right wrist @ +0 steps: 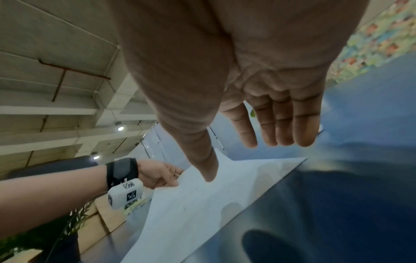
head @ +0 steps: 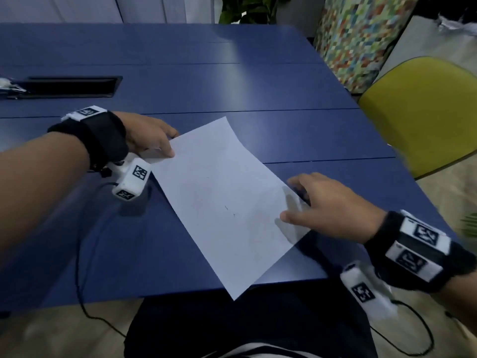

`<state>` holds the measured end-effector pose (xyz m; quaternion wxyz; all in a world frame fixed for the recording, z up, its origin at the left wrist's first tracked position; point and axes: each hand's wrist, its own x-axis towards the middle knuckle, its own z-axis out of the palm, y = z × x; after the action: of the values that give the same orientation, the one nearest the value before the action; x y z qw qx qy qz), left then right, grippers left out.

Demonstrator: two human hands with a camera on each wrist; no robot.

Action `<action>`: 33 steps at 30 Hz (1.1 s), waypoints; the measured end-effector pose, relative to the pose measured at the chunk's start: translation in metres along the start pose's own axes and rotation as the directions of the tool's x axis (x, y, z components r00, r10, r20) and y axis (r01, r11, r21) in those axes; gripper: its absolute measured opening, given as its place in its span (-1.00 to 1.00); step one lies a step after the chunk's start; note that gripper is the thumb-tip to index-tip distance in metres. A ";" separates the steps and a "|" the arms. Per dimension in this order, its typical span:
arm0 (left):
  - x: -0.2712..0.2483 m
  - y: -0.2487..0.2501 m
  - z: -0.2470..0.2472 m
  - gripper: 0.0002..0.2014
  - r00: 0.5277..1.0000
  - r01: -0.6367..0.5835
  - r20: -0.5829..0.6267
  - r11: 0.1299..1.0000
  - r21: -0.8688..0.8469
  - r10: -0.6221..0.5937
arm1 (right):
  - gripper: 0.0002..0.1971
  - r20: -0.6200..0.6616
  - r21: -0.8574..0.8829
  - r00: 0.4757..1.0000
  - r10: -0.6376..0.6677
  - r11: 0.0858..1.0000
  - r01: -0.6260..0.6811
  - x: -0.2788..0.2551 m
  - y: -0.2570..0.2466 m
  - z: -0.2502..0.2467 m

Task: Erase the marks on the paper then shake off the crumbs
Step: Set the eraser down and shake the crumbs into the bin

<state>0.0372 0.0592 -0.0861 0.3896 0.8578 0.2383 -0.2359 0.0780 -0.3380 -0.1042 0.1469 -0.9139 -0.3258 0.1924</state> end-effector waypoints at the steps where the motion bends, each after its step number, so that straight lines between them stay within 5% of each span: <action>1: -0.006 -0.007 0.002 -0.72 1.000 0.017 0.006 0.999 -0.038 -0.017 | -0.49 -0.028 0.000 1.000 -0.006 1.000 0.006 -0.014 0.002 0.002; 7: -0.041 -0.050 0.012 -0.43 0.986 0.015 0.167 0.971 -0.237 0.026 | -0.47 -0.054 0.105 0.990 0.127 0.987 -0.121 -0.087 0.012 0.014; 19: -0.104 -0.075 0.081 -0.32 0.982 -0.023 0.142 0.818 -0.575 0.127 | -0.50 -0.033 0.356 0.949 0.314 0.891 -0.282 -0.143 0.007 0.042; 25: -0.130 -0.067 0.119 -0.27 0.971 -0.085 0.118 0.765 -0.639 0.206 | -0.49 -0.033 0.814 0.871 0.489 0.519 -0.260 -0.161 0.028 0.065; 29: -0.143 -0.071 0.143 -0.31 0.975 -0.123 0.068 0.765 -0.632 0.213 | -0.54 0.083 0.944 0.850 0.519 0.233 -0.234 -0.166 0.034 0.074; 33: -0.158 -0.072 0.165 -0.45 0.970 -0.188 0.002 0.755 -0.628 0.243 | -0.67 0.126 0.947 0.884 0.450 0.210 -0.242 -0.175 0.044 0.078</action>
<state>-0.1640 -0.0625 -0.1296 0.6853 0.6915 0.1859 -0.1328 -0.0582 -0.4743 -0.1458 0.6362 -0.7099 0.0788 0.2918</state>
